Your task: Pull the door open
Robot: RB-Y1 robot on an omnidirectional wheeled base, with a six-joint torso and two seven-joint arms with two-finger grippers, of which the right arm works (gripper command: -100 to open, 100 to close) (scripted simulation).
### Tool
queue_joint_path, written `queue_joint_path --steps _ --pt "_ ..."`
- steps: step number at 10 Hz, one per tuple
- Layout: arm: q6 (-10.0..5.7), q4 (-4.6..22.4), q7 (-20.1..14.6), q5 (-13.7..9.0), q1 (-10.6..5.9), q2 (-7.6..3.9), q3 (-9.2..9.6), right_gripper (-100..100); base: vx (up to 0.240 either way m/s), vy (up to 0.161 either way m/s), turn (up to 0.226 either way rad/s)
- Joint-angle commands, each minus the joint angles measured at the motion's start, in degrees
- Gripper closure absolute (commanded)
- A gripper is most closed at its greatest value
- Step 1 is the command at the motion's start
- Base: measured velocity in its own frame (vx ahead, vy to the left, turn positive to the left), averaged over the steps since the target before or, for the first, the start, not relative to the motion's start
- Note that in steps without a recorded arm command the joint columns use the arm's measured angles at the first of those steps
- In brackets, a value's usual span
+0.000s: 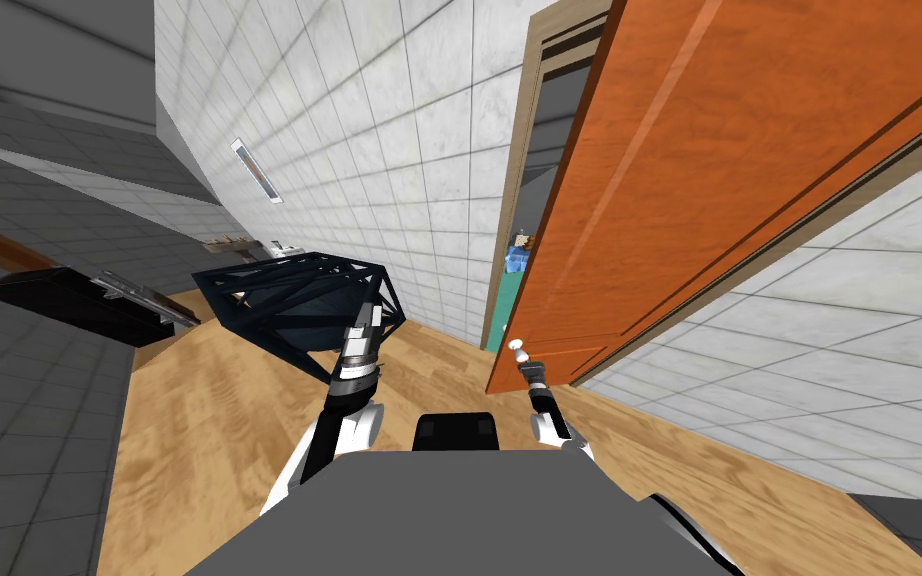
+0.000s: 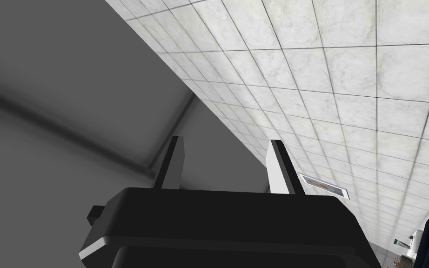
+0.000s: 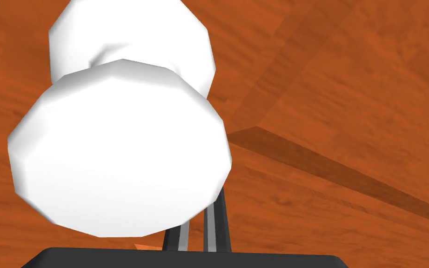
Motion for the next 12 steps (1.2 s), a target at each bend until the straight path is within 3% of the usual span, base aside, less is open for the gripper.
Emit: queue_joint_path --steps 1,4,7,12 --pt "-0.41 -1.50 -2.86 -0.92 -0.37 0.97 1.87 -100 -0.091 -0.034 0.090" --pt "-0.32 -1.81 -6.26 -1.83 -0.27 1.00 2.41 -100 -0.048 -0.029 0.030" --pt "-0.32 -1.81 -6.26 -1.83 -0.27 1.00 2.41 -100 -0.004 0.003 0.001" --pt "-0.09 -2.62 -12.98 -4.25 0.01 1.08 3.85 -100 -0.048 -0.024 0.034"
